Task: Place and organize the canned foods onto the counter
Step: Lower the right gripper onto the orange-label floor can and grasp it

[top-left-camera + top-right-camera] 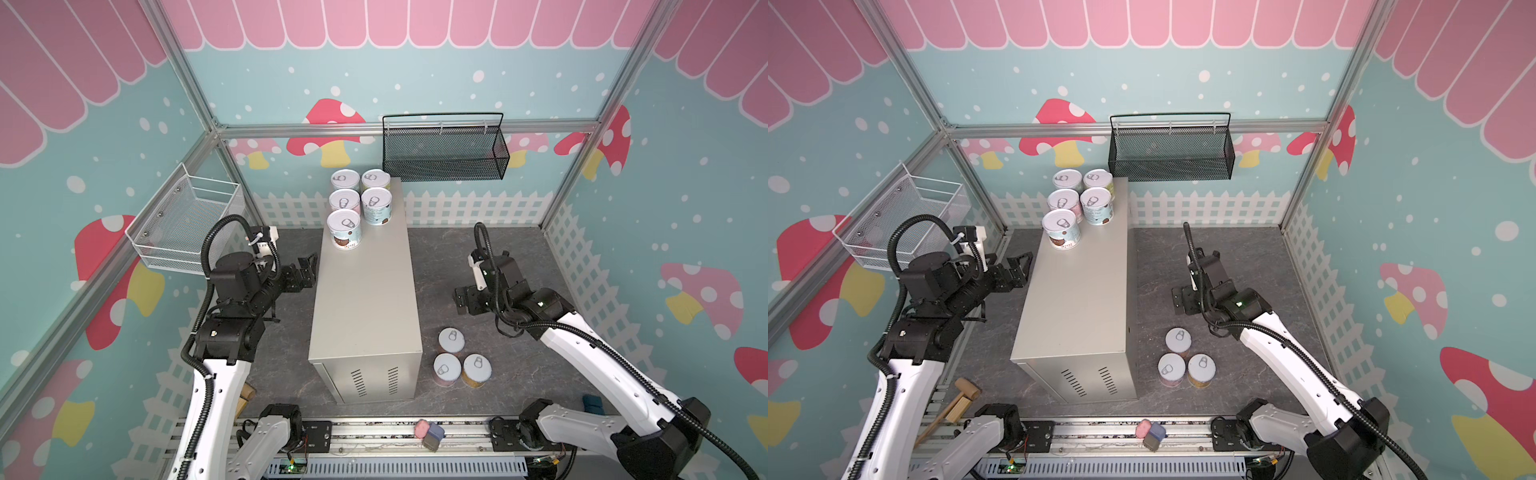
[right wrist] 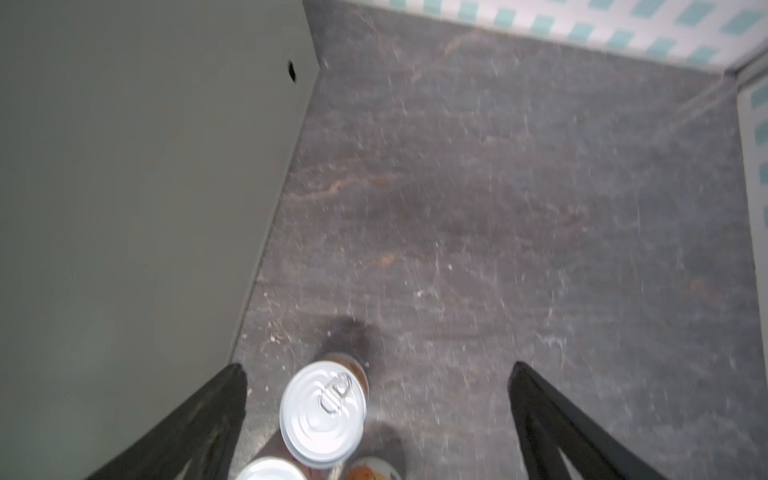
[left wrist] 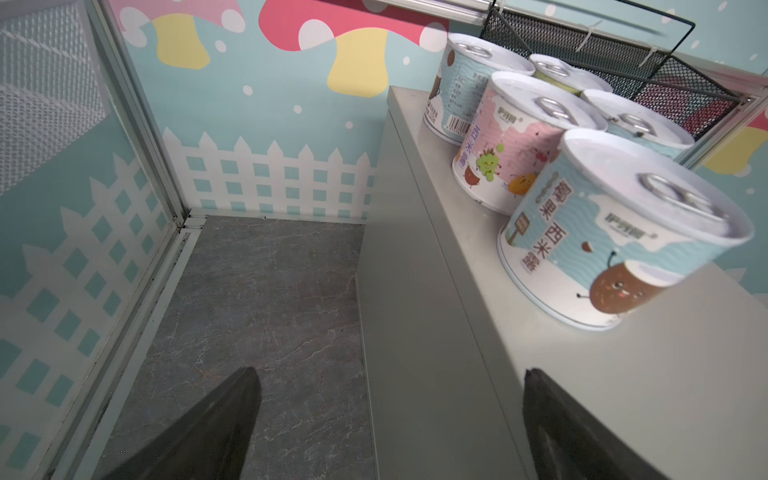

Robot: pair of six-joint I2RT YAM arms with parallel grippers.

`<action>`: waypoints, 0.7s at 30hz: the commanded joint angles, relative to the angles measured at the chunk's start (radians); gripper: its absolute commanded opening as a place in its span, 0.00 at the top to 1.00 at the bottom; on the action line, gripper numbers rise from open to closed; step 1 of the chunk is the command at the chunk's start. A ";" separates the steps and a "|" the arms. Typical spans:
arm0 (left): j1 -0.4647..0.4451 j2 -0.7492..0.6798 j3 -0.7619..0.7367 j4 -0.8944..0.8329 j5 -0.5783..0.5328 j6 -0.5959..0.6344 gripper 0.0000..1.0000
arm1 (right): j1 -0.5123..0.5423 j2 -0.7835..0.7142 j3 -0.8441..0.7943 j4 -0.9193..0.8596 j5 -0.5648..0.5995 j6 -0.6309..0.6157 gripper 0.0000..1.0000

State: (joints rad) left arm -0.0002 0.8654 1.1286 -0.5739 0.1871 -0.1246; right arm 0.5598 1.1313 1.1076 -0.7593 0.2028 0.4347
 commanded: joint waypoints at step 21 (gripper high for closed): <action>0.032 -0.093 -0.112 0.006 0.046 0.000 0.01 | 0.109 -0.010 -0.339 0.079 -0.222 0.180 0.03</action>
State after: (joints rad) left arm 0.0227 0.7696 1.0298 -0.5720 0.2085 -0.1242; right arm 0.6521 1.0882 0.7792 -0.7570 -0.0235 0.6064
